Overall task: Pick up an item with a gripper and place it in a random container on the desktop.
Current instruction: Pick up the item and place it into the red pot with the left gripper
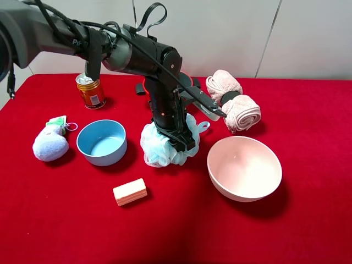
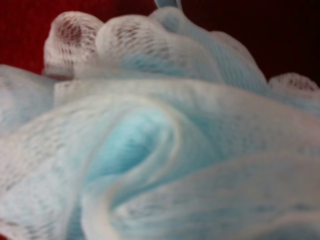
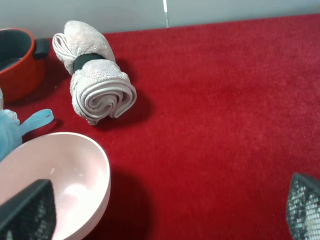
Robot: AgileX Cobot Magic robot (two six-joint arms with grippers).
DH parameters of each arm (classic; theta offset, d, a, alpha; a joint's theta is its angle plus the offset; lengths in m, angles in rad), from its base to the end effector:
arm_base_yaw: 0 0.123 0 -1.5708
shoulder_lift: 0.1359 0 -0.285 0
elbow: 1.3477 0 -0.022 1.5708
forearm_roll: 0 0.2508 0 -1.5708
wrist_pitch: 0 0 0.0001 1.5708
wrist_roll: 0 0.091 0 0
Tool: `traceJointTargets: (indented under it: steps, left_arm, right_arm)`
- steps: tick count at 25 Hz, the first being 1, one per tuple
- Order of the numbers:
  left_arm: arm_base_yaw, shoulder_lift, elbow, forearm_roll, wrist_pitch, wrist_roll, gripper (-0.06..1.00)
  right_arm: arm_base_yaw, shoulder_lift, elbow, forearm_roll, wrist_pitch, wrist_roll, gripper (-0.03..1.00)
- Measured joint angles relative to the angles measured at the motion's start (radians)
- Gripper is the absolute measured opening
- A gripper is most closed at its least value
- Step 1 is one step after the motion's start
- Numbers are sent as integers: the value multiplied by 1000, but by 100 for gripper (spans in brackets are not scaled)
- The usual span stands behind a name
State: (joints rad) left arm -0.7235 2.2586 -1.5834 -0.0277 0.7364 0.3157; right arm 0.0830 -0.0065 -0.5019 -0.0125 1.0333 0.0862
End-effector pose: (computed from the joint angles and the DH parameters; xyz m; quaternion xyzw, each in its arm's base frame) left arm 0.3377 -0.3006 0.1076 0.4849 0.8658 -0.0352 0.1182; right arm -0.0049 -0.0014 0.2800 0.0015 0.8437 0.0391 0.5353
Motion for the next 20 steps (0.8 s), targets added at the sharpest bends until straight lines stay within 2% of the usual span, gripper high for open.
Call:
traceJointTargets:
  steps: [9,20]
  left_arm:
    - [0,-26,0,-4,35,0,53]
    - [0,-119,-2,-15,128,-3,53]
  right_arm:
    - [0,0,0,0,0,0,69]
    - [0,0,0,0,0,0,69]
